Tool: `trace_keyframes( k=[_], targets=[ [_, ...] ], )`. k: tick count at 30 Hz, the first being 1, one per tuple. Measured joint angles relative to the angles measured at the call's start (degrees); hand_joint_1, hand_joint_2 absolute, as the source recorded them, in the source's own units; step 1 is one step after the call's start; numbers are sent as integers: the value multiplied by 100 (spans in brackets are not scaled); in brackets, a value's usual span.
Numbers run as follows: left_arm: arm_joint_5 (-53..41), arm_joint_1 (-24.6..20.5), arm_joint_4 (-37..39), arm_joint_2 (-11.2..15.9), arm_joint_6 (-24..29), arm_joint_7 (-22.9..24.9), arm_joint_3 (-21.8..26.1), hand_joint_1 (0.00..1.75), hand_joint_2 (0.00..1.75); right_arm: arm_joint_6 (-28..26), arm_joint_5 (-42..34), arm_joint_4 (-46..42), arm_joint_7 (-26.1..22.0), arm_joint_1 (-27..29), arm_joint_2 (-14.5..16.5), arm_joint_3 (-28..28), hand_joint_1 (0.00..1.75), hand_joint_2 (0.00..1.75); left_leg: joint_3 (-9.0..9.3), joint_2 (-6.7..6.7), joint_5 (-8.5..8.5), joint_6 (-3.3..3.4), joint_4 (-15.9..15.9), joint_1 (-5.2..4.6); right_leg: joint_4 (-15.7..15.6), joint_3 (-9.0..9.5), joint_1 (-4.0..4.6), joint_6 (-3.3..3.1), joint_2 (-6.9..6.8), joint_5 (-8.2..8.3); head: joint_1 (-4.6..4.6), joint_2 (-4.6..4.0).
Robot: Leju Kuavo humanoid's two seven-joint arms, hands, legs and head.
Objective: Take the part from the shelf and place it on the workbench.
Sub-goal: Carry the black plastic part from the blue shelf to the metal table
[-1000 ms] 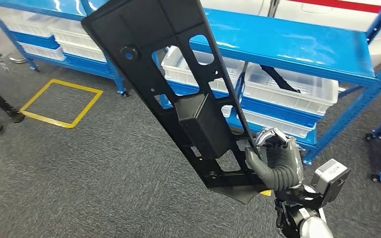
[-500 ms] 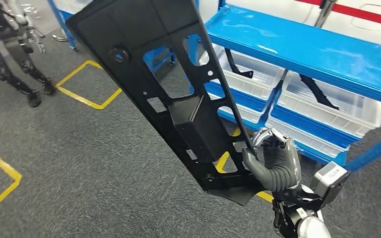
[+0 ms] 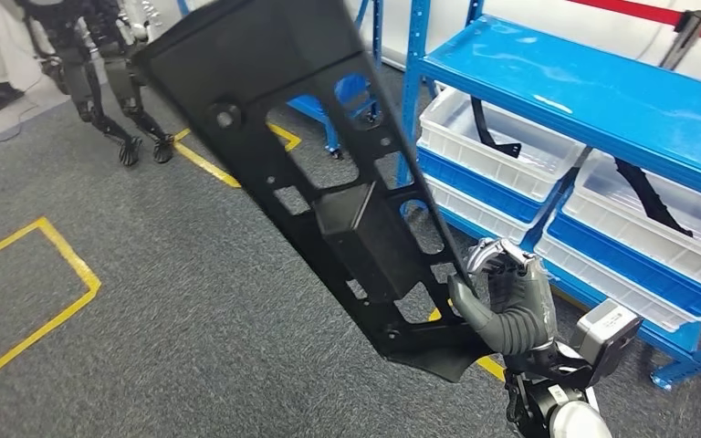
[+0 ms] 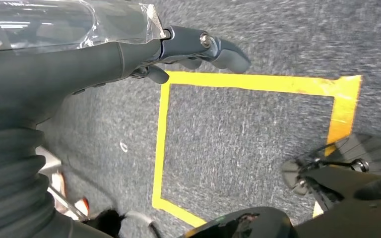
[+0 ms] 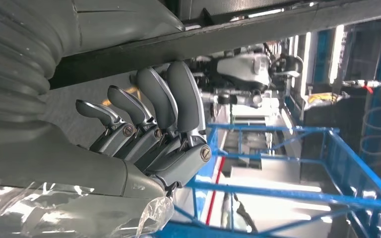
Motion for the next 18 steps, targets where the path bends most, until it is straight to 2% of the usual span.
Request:
trace_keyframes(
  k=[1, 2, 3, 4, 5, 6, 7, 8, 9, 11, 12, 13, 15, 16, 17, 18],
  targets=[
    [0, -6, 0, 0, 0, 0, 0, 0, 175, 2, 1, 1, 0, 4, 0, -1, 175, 175, -189, 54, -193, -35, 437, 21, 0, -13, -2, -2, -75, 5, -3, 0],
    [1, -9, 0, 0, 0, 0, 0, 0, 175, 1, 1, 1, 1, 8, 1, -1, 175, 175, -313, 76, -301, -66, 741, 43, 1, -22, -5, 1, -152, 9, -5, 0],
    [0, -11, 0, 1, 0, 0, 0, 0, 175, 2, 3, 1, 1, 13, 1, -1, 175, 175, -327, 93, -308, -95, 829, 67, 2, -29, -13, 10, -229, 13, -5, 0],
    [0, -10, 0, 1, 0, 1, 0, 0, 175, 3, 5, 2, 2, 16, 1, -1, 175, 175, -207, 126, -212, -126, 650, 94, 4, -31, -28, 29, -307, 15, -6, 0],
    [0, -9, 0, 2, 1, 2, 0, 0, 175, 4, 7, 2, 0, 17, 1, -1, 175, 175, 26, 196, -54, -159, 259, 122, 10, -27, -43, 57, -380, 11, -5, 0],
    [-2, -9, 1, 2, 9, 3, -1, 0, 175, 5, 9, 1, -1, 14, 1, -1, 175, 175, 303, 335, 101, -196, -212, 149, 21, -20, -48, 97, -447, 3, -6, 0],
    [-1, -12, 1, 5, 46, 4, -1, 0, 175, 6, 13, -1, -3, 10, 1, -3, 175, 175, 530, 459, 221, -205, -605, 159, 39, -20, -41, 148, -504, -17, -5, 0],
    [-1, -13, 2, 9, 106, 3, -2, 0, 175, 7, 15, -2, -4, 6, 0, -5, 175, 175, 661, 544, 284, -188, -847, 158, 54, -15, -28, 196, -553, -31, 5, 0],
    [-2, -14, 2, 11, 167, 2, -3, 0, 175, 8, 21, -4, -5, 0, -1, -8, 175, 175, 698, 575, 303, -147, -942, 143, 62, -12, -18, 240, -606, -38, 14, 0],
    [-2, -11, 2, 13, 245, 0, -7, 0, 175, 11, 37, -4, -6, -7, 1, -8, 175, 175, 645, 446, 332, -26, -941, 106, 51, -2, -39, 312, -713, -38, 35, 0],
    [-3, -5, 2, 12, 238, -1, -10, 0, 175, 13, 44, -4, -7, -8, 2, -8, 175, 175, 626, 381, 352, 24, -942, 100, 86, -16, -62, 343, -666, -85, 40, 0],
    [-3, 1, 2, 13, 228, -1, -15, 0, 175, 15, 50, -4, -8, -8, 3, -7, 175, 175, 611, 316, 372, 67, -946, 98, 223, -72, -77, 360, -550, -197, 46, 0],
    [-3, 4, 2, 11, 211, -2, -27, 0, 175, 19, 53, -4, -16, 0, 3, -8, 175, 175, 590, 191, 403, 131, -951, 85, 880, -363, -75, 360, -220, -585, 56, 0],
    [-3, 0, 2, 8, 210, -2, -35, 0, 175, 21, 56, -4, -21, 8, 2, -8, 175, 175, 579, 122, 410, 152, -950, 68, 1303, -564, -59, 344, -130, -767, 58, 0],
    [-3, -3, 2, 5, 209, -2, -48, 0, 175, 22, 56, -3, -24, 21, 2, -8, 175, 175, 571, 46, 417, 168, -949, 50, 1652, -743, -39, 324, -87, -877, 58, 0],
    [-3, -2, 2, 2, 208, -2, -62, 0, 175, 23, 56, -3, -25, 32, 1, -7, 175, 175, 567, -33, 420, 177, -948, 32, 1833, -849, -23, 300, -66, -888, 58, 0]
  ],
)
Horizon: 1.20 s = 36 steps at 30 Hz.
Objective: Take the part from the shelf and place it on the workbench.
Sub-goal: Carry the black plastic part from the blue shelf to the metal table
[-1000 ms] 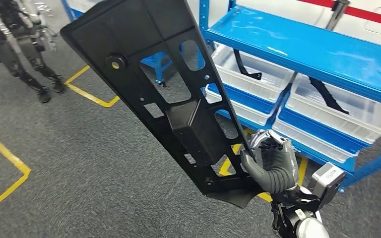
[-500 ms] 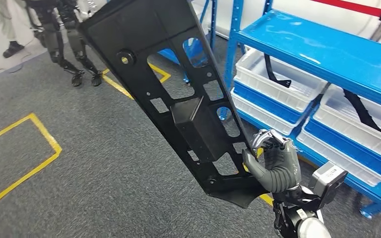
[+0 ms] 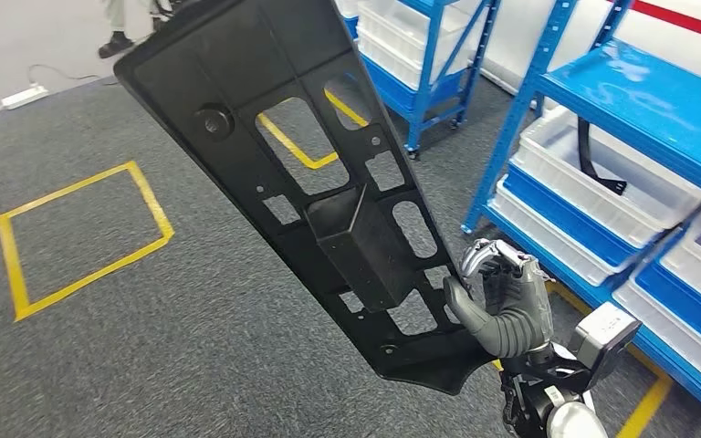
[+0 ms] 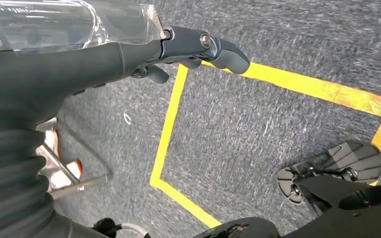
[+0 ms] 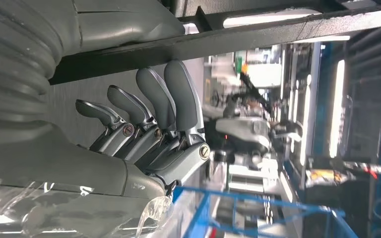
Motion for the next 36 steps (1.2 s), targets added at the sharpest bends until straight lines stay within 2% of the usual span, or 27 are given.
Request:
trace_keyframes(
  k=[1, 2, 3, 5, 6, 7, 9, 11, 13, 15, 16, 17, 18, 20, 21, 22, 24, 25, 26, 28, 29, 30, 31, 32, 33, 35, 36],
  targets=[
    [-1, 5, 0, -2, 0, 0, -13, 0, 175, 1, 1, 0, -1, 7, 0, 1, 175, 175, 1, -77, 3, 5, 1, -15, -26, -11, 12, -29, 13, 88, 0, 0],
    [0, 11, 0, -2, 0, -1, -22, 0, 175, 1, 1, 0, -3, 10, 0, 1, 175, 175, 7, -157, 4, 6, 3, -28, -267, 81, 21, -64, 40, 266, 0, 0],
    [-1, 16, 0, -2, 0, -3, -27, 0, 175, 1, 1, 0, -7, 9, 0, 1, 175, 175, 15, -232, 5, 6, 4, -34, -682, 259, 27, -103, 137, 498, 0, 0],
    [-1, 11, 0, -8, 0, -9, -32, 0, 175, 2, 2, -1, -13, 3, 0, -1, 175, 175, 6, -358, 10, -13, 13, -53, -1412, 569, 40, -159, 373, 808, -1, 0],
    [-2, 6, 0, -12, -7, -11, -36, 0, 175, 2, 3, -1, -14, 1, 0, -1, 175, 175, -13, -405, 16, -31, 18, -52, -1594, 638, 50, -170, 455, 864, 0, 0],
    [-2, 3, 0, -15, -15, -13, -42, 0, 175, 3, 4, -2, -15, -4, 0, -1, 175, 175, -35, -445, 25, -56, 17, -49, -1624, 639, 64, -172, 453, 855, 1, 0],
    [-2, 13, 0, -14, -32, -13, -55, 0, 175, 4, 4, -3, -17, -20, 8, -1, 175, 175, -74, -489, 30, -109, 29, -30, -1644, 636, 66, -204, 335, 881, 1, 0],
    [-2, 18, 0, -11, -33, -13, -63, 0, 175, 5, 5, -3, -17, -29, 20, -1, 175, 175, -206, -267, -123, -156, 274, -43, -1684, 654, 43, -268, 194, 907, -9, 0],
    [-1, 11, 0, -9, -33, -13, -66, 0, 175, 8, 4, -3, -14, -27, 27, 0, 175, 175, -554, 33, -483, -201, 981, -45, -1701, 662, 45, -311, 58, 910, -21, 0],
    [-1, 5, 0, -9, -33, -13, -68, 0, 175, 10, 4, -1, -12, -25, 32, 3, 175, 175, -905, 113, -741, -238, 1696, -26, -1700, 658, 60, -323, -84, 903, -26, 0],
    [-1, 4, 0, -9, -33, -13, -69, 0, 175, 13, 4, 0, -11, -25, 36, 5, 175, 175, -949, 125, -728, -247, 1786, -23, -1699, 657, 63, -324, -158, 898, -27, 0],
    [-2, 4, 0, -9, -33, -13, -69, 0, 175, 16, 4, 1, -11, -26, 38, 7, 175, 175, -866, 148, -614, -247, 1622, -22, -1699, 660, 64, -322, -229, 893, -28, 0],
    [-1, 4, 0, -9, -33, -13, -69, 0, 175, 21, 4, 1, -11, -27, 39, 7, 175, 175, -662, 213, -429, -239, 1234, -26, -1699, 669, 66, -314, -300, 885, -28, 0],
    [-1, 1, 0, -8, -33, -13, -69, 0, 175, 33, 4, 0, -13, -31, 39, 8, 175, 175, -202, 466, -108, -192, 362, -56, -1695, 692, 91, -278, -425, 857, -27, 0],
    [-1, -6, 0, -7, -33, -13, -69, 0, 175, 38, 4, 0, -14, -34, 39, 7, 175, 175, -69, 551, -26, -164, 96, -75, -1691, 702, 107, -255, -481, 841, -25, 0],
    [-1, -12, 0, -6, -33, -13, -69, 0, 175, 42, 4, 0, -14, -37, 39, 7, 175, 175, -29, 575, -2, -136, -8, -93, -1689, 710, 121, -232, -535, 827, -22, 0],
    [1, -15, 0, -5, -33, -12, -69, 0, 175, 46, 4, -1, -14, -43, 41, 8, 175, 175, -47, 439, 28, -79, -32, -100, -1690, 725, 121, -182, -640, 801, -19, 0],
    [1, -7, 0, -7, -33, -12, -69, 0, 175, 48, 4, -1, -13, -46, 42, 8, 175, 175, -42, 371, 48, -47, -49, -92, -1651, 723, 106, -151, -599, 758, -19, 0],
    [1, -3, 0, -7, -33, -11, -69, 0, 175, 48, 5, -2, -14, -51, 42, 8, 175, 175, -36, 309, 71, -13, -68, -76, -1509, 674, 91, -124, -480, 649, -18, 0],
    [2, -6, 0, -8, -33, -10, -70, 0, 175, 48, 5, -1, -15, -45, 42, 8, 175, 175, -31, 185, 99, 30, -85, -49, -845, 396, 63, -79, -143, 271, -13, 0],
    [2, -13, 0, -8, -33, -9, -71, 0, 175, 48, 5, -1, -16, -35, 42, 9, 175, 175, -36, 115, 103, 40, -84, -44, -412, 196, 59, -66, -42, 76, -11, 0],
    [2, -16, 0, -9, -33, -9, -72, 0, 175, 49, 4, 2, -14, -21, 42, 11, 175, 175, -39, 38, 104, 43, -82, -42, -79, 32, 55, -52, -2, -36, -10, 0],
    [2, -16, 0, -10, -33, -9, -73, 0, 175, 51, 4, 3, -13, -11, 42, 13, 175, 175, -40, -41, 103, 42, -79, -39, 67, -49, 47, -40, 10, -37, -10, 0],
    [3, -12, 0, -11, -33, -9, -74, 0, 175, 52, 4, 4, -13, -9, 42, 15, 175, 175, -35, -125, 103, 38, -74, -33, -49, -8, 32, -29, 20, 91, -10, 0],
    [3, -8, 0, -11, -33, -9, -74, 0, 175, 54, 3, 4, -13, -11, 42, 17, 175, 175, -28, -206, 101, 29, -67, -23, -373, 133, 9, -16, 54, 301, -10, 0],
    [3, -10, 0, -10, -33, -10, -74, 0, 175, 57, 3, 4, -13, -18, 41, 17, 175, 175, -42, -354, 86, -24, -29, -16, -1200, 500, -58, 15, 302, 679, -10, 0],
    [3, -16, 0, -9, -33, -11, -74, 0, 175, 58, 3, 4, -13, -22, 40, 18, 175, 175, -70, -414, 84, -62, -8, -15, -1447, 601, -77, 13, 416, 760, -10, 0]
  ],
)
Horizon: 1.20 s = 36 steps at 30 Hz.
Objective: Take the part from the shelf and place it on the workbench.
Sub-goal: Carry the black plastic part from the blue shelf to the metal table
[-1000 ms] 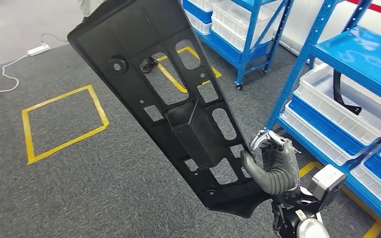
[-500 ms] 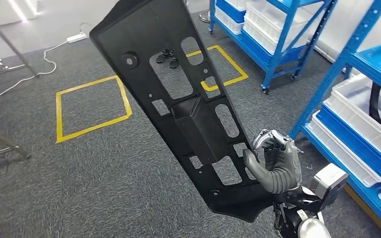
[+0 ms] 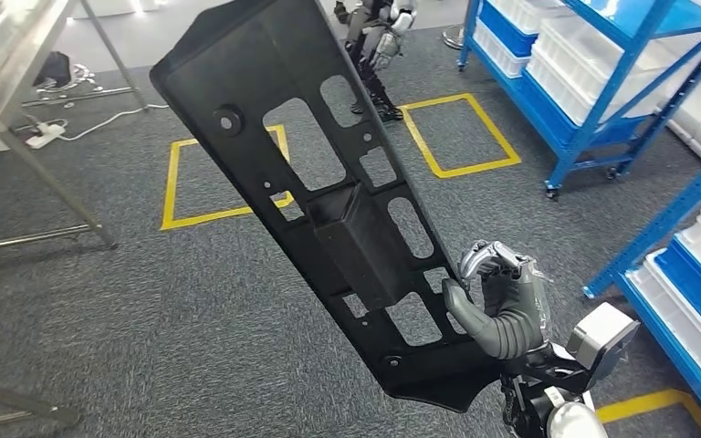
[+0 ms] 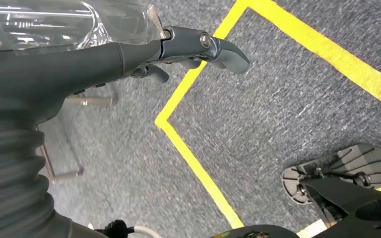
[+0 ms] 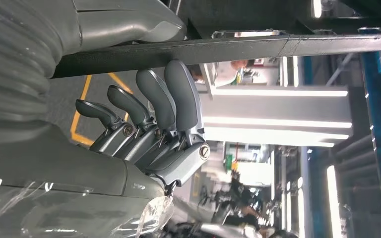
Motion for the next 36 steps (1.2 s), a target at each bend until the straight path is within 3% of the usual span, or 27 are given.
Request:
trace_keyframes(
  k=[1, 2, 4, 6, 8, 10, 11, 13, 15, 17, 19, 21, 23, 24, 25, 26, 27, 28, 30, 32, 34, 36],
  targets=[
    [0, -3, 0, 1, 0, -2, 0, 0, 175, 2, -1, 1, 0, -4, 0, 1, 175, 175, -36, -55, 4, -38, 16, -1, -117, 41, -5, -12, 78, 18, -2, 0],
    [0, 0, 0, 1, 0, -5, 0, 0, 175, 4, -1, 2, 0, -15, 1, 1, 175, 175, -68, -114, 19, -75, 21, 6, -127, 39, 13, -44, 61, 8, -3, 0],
    [0, 18, 0, -1, 0, -18, 0, 0, 175, 8, -2, 3, 1, -45, 13, 2, 175, 175, -118, -161, 23, -127, 41, 31, -126, 34, 33, -120, -85, 28, -5, 0],
    [0, 23, 0, -5, 0, -43, 0, 0, 175, 14, 0, 3, 1, -71, 22, 3, 175, 175, -300, 107, -170, -163, 395, 24, -142, 46, 49, -205, -242, 38, -25, 0],
    [0, 8, 0, -7, 0, -66, 0, 0, 175, 21, 0, 4, 1, -76, 24, 4, 175, 175, -694, 443, -544, -182, 1217, 8, -144, 50, 89, -262, -388, 27, -48, 0],
    [0, -1, 0, -9, 2, -75, 0, 0, 175, 27, -1, 7, 4, -77, 28, 6, 175, 175, -997, 532, -739, -174, 1850, 5, -143, 55, 129, -287, -547, 13, -51, 0],
    [-1, -1, 0, -11, 3, -76, 0, 0, 175, 31, -1, 9, 6, -81, 32, 7, 175, 175, -994, 546, -693, -156, 1856, 0, -143, 61, 146, -296, -625, 4, -52, 0],
    [-2, 0, 0, -13, 4, -75, 0, 0, 175, 40, -1, 9, 6, -95, 42, 8, 175, 175, -631, 663, -364, -75, 1175, -45, -144, 87, 171, -305, -767, -15, -52, 0],
    [-5, -10, 0, -9, 4, -74, 0, 0, 175, 48, -2, 9, 4, -108, 46, 9, 175, 175, -212, 924, -113, 32, 368, -150, -139, 112, 203, -285, -896, -47, -50, 0],
    [-7, -20, 0, -6, 4, -70, 0, 0, 175, 50, -4, 15, 3, -111, 48, 11, 175, 175, -88, 1011, -74, 90, 92, -222, -140, 128, 224, -249, -1022, -74, -47, 0],
    [-8, -5, 0, -8, -3, -62, 0, 0, 175, 50, -3, 26, 2, -113, 50, 17, 175, 175, -75, 870, -39, 124, 53, -202, -138, 155, 218, -205, -1086, -110, -45, 0],
    [-13, 8, 0, -12, -20, -50, -1, 0, 175, 50, -1, 34, -1, -114, 52, 24, 175, 175, -33, 736, 5, 168, -1, -151, 120, 70, 200, -154, -831, -295, -36, 0],
    [-19, -6, 0, -15, -32, -36, -2, 0, 175, 47, -1, 45, -3, -92, 50, 27, 175, 175, -16, 607, 22, 192, -17, -123, 825, -259, 177, -115, -492, -650, -22, 0],
    [-22, -14, 0, -16, -35, -24, -2, 0, 175, 45, -2, 53, -3, -73, 50, 30, 175, 175, -16, 534, 22, 197, -16, -120, 1226, -465, 166, -98, -426, -803, -17, 0],
    [-24, -18, 0, -16, -35, -6, -2, 0, 175, 44, -3, 64, -3, -54, 49, 34, 175, 175, -16, 457, 22, 198, -14, -118, 1494, -616, 153, -80, -404, -863, -16, 0],
    [-26, -15, 0, -16, -35, 13, -2, 0, 175, 43, -3, 74, -4, -42, 49, 38, 175, 175, -12, 374, 21, 195, -8, -112, 1545, -668, 135, -62, -398, -802, -16, 0],
    [-26, -10, 0, -16, -35, 31, -2, 0, 175, 42, -3, 81, -9, -33, 49, 41, 175, 175, -5, 289, 17, 187, 2, -102, 1367, -610, 111, -42, -385, -632, -16, 0],
    [-27, -6, 0, -15, -35, 42, -2, 0, 175, 40, -2, 86, -15, -30, 49, 43, 175, 175, 2, 209, 8, 171, 19, -88, 998, -455, 80, -17, -341, -394, -16, 0],
    [-28, -12, 0, -9, -37, 49, -2, 0, 175, 40, -1, 93, -27, -20, 47, 43, 175, 175, -23, 63, -18, 108, 77, -71, 246, -124, 15, 13, -81, -74, -16, 0],
    [-34, -19, 0, -4, -44, 49, -2, 0, 175, 42, -1, 100, -33, -4, 47, 43, 175, 175, -85, -58, -15, 27, 109, -62, -30, -14, 8, -27, 69, -27, -16, 0],
    [-43, -6, 0, -2, -51, 49, -2, 0, 175, 44, -1, 101, -36, -4, 54, 43, 175, 175, -137, -146, 4, -35, 111, -36, -43, -22, 36, -113, -69, -8, -17, 0],
    [-60, 4, 0, 1, -52, 49, -2, 0, 175, 44, -1, 101, -37, -9, 61, 43, 175, 175, -266, 58, -127, -81, 337, -37, -54, -15, 48, -197, -219, 5, -30, 0]
  ],
)
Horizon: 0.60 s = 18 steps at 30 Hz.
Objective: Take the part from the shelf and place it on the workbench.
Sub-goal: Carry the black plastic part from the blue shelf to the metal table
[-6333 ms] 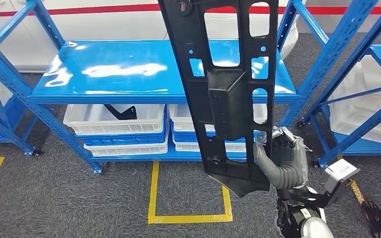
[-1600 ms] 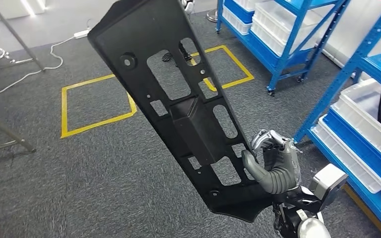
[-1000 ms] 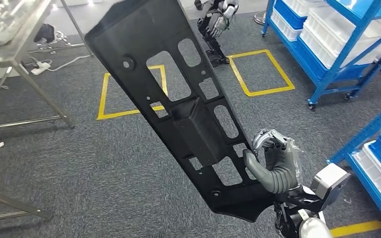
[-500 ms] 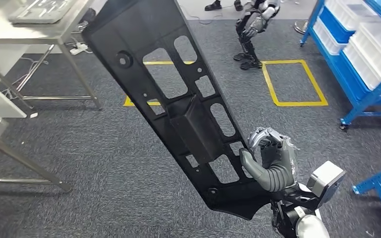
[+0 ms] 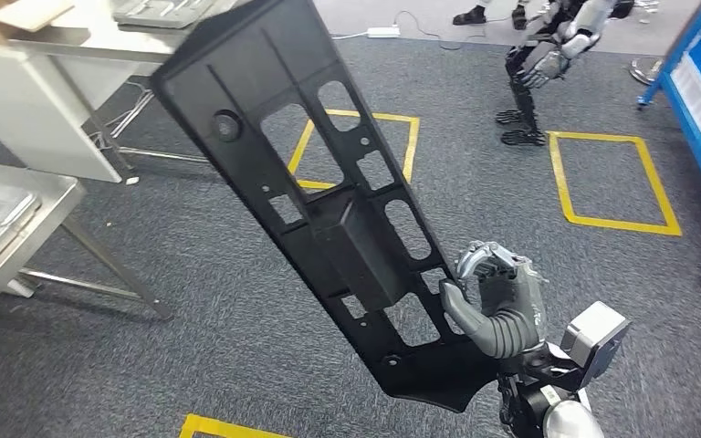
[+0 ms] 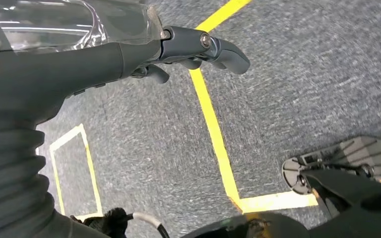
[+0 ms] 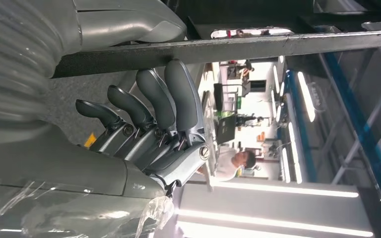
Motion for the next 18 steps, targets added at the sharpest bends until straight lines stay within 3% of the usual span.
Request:
trace_keyframes(
  k=[2, 4, 5, 6, 7, 9, 10, 11, 13, 14, 16, 18],
  targets=[
    [-20, -10, 0, 2, 0, -1, 0, 0, 175, 0, -1, 0, -2, 4, 2, 0, 175, 175, -336, 346, -348, -39, 712, -11, -4, 4, 28, -61, -131, -5, -15, 0],
    [-30, -17, 0, 2, 0, -2, 0, 0, 175, 1, -1, 7, -3, 8, 4, 0, 175, 175, -702, 470, -627, -56, 1482, -4, -3, 6, 65, -90, -276, -17, -19, 0],
    [-34, -16, 0, 2, 0, -2, 0, 0, 175, 2, -1, 10, -3, 10, 8, 0, 175, 175, -764, 483, -632, -48, 1609, -8, -3, 10, 83, -98, -352, -24, -19, 0],
    [-38, -16, 0, 3, 0, -2, 0, 0, 175, 3, -1, 14, -5, 10, 13, 0, 175, 175, -703, 496, -533, -24, 1487, -17, -3, 19, 99, -103, -427, -32, -21, 0],
    [-41, -15, 0, 7, 0, -2, 0, 0, 175, 5, -2, 15, -8, 9, 19, 0, 175, 175, -526, 535, -358, 18, 1143, -40, -3, 33, 113, -106, -499, -42, -20, 0],
    [-44, -22, 0, 21, 0, 0, -1, 0, 175, 7, -2, 15, -19, 8, 29, 0, 175, 175, -68, 794, -44, 145, 256, -146, -6, 66, 140, -96, -634, -71, -22, 0],
    [-45, -29, 0, 28, 0, 2, -2, 0, 175, 7, -4, 15, -25, 9, 31, 0, 175, 175, 72, 903, 31, 198, -30, -199, -7, 75, 149, -83, -697, -86, -21, 0],
    [-45, -34, 0, 33, 0, 7, -2, 0, 175, 7, -7, 16, -30, 10, 32, 0, 175, 175, 132, 969, 47, 234, -173, -239, -10, 82, 156, -65, -759, -101, -21, 0],
    [-45, -28, 0, 40, 0, 21, -2, 0, 175, 7, -11, 19, -43, 9, 38, 0, 175, 175, 142, 857, 61, 267, -219, -247, -23, 105, 168, -21, -883, -126, -19, 0],
    [-44, -15, 0, 43, 0, 33, -2, 0, 175, 7, -12, 22, -53, 10, 42, -1, 175, 175, 175, 789, 83, 283, -254, -229, -6, 124, 164, 6, -860, -157, -19, 0],
    [-43, -7, 0, 45, 0, 51, -2, 0, 175, 7, -14, 27, -83, 14, 45, -2, 175, 175, 254, 664, 132, 320, -326, -169, 297, 28, 155, 56, -583, -352, -13, 0],
    [-41, -23, 0, 42, 0, 57, -2, 0, 175, 7, -25, 36, -100, 39, 43, -3, 175, 175, 266, 533, 146, 337, -339, -134, 1052, -339, 133, 91, -264, -694, -2, 0]
  ],
)
